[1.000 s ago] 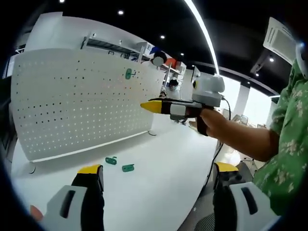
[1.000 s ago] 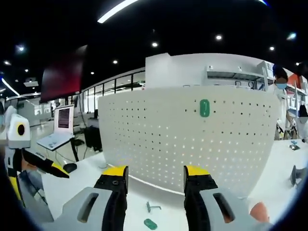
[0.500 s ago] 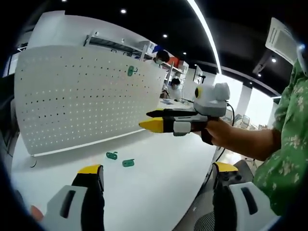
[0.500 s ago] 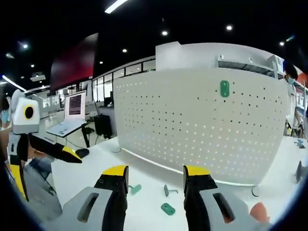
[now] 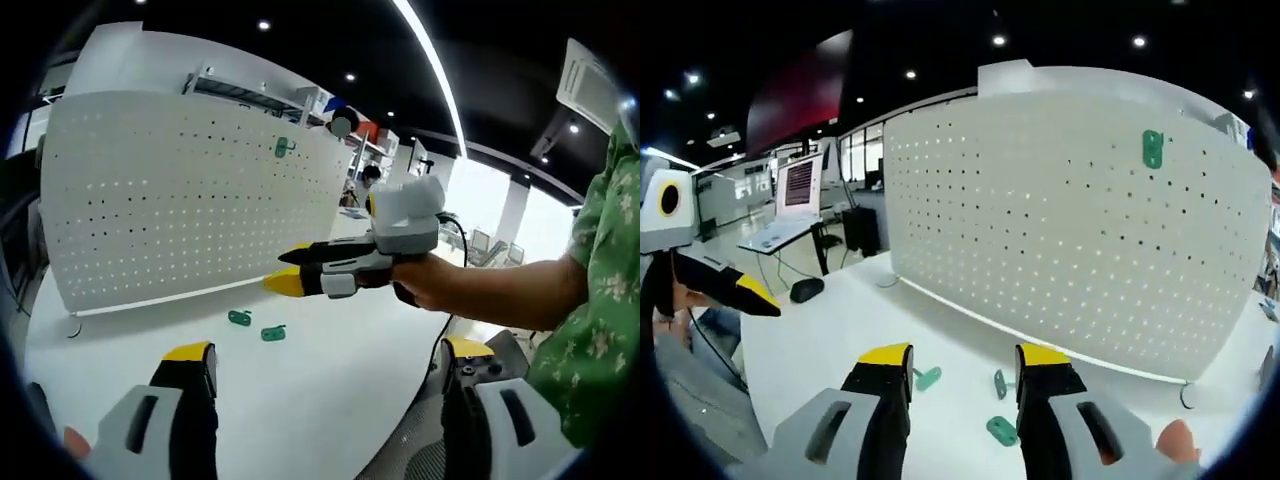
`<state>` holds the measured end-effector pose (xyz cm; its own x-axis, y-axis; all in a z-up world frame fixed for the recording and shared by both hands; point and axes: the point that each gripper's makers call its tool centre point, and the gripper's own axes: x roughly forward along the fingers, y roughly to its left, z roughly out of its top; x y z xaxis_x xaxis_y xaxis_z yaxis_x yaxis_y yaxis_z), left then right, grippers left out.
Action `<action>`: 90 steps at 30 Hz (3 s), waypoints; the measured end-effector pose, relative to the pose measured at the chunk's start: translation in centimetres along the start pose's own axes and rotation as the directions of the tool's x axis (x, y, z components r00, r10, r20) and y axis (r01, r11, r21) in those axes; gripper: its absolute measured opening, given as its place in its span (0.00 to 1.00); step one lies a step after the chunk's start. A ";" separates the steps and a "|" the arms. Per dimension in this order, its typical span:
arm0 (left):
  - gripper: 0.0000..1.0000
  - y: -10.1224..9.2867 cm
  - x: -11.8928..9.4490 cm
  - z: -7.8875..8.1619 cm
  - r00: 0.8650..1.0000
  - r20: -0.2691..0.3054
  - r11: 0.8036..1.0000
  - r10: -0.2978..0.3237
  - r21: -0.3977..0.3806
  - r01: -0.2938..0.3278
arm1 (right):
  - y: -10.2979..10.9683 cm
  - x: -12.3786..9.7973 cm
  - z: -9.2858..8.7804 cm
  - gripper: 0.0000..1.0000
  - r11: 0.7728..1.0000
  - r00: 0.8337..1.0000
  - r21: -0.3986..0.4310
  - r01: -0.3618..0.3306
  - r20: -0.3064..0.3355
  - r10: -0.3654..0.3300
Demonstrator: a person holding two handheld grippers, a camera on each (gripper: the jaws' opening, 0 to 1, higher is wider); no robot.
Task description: Insert the hook assembly into the mounting plate slot until the hook locks in place.
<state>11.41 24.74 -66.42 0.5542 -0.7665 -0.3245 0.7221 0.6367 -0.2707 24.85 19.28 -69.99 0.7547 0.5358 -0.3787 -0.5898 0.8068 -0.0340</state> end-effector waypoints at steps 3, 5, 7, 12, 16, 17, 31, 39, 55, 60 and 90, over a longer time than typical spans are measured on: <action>0.95 0.2 -0.2 -0.2 1.000 0.000 1.000 0.008 -0.005 -0.008 | 0.8 1.0 -0.4 0.36 1.000 1.000 -0.004 -0.018 -0.018 0.018; 0.95 0.4 -0.3 -0.3 1.000 0.002 1.000 0.011 -0.008 -0.011 | 1.4 1.7 -1.0 0.35 0.999 0.999 -0.007 -0.032 -0.043 0.031; 0.95 0.5 -0.5 -0.4 1.000 0.002 1.000 0.017 -0.011 -0.017 | 2.0 2.4 -1.4 0.33 0.999 0.997 -0.009 -0.045 -0.057 0.044; 0.95 0.8 -0.8 -0.8 1.000 0.005 0.999 0.029 -0.020 -0.029 | 3.1 4.1 -2.8 0.30 0.998 0.992 -0.001 -0.064 -0.110 0.064; 0.95 1.0 -1.1 -1.1 0.999 0.005 0.999 0.034 -0.023 -0.034 | 4.0 5.1 -3.9 0.27 0.997 0.986 0.006 -0.075 -0.146 0.075; 0.95 1.0 -1.2 -1.1 0.999 0.005 0.999 0.035 -0.024 -0.035 | 4.1 5.3 -4.1 0.26 0.997 0.985 0.006 -0.077 -0.152 0.077; 0.95 1.5 -1.5 -1.9 0.999 0.005 0.998 0.046 -0.042 -0.046 | 5.4 8.1 -7.3 0.20 0.997 0.962 0.016 -0.075 -0.261 0.076; 0.95 1.9 -1.6 -2.1 0.999 0.000 0.998 0.046 -0.047 -0.046 | 5.6 9.3 -8.6 0.19 0.997 0.951 0.033 -0.070 -0.298 0.077; 0.95 3.6 -1.4 -3.2 0.996 -0.044 0.997 0.079 -0.015 -0.080 | 5.1 10.8 -10.4 0.15 0.997 0.934 0.066 -0.037 -0.352 0.057; 0.95 3.9 -1.4 -3.2 0.996 -0.038 0.997 0.078 -0.020 -0.079 | 4.8 10.8 -10.8 0.13 0.997 0.931 0.073 -0.028 -0.360 0.053; 0.95 5.7 -1.7 -3.4 0.992 -0.051 0.993 0.118 0.024 -0.117 | 3.2 11.0 -10.7 0.05 1.000 0.942 0.012 -0.007 -0.334 0.010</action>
<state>13.18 29.96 -70.48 0.6135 -0.6808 -0.4001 0.6623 0.7196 -0.2089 28.17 25.11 -84.21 0.6090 0.4299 -0.6665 -0.5915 0.8061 -0.0205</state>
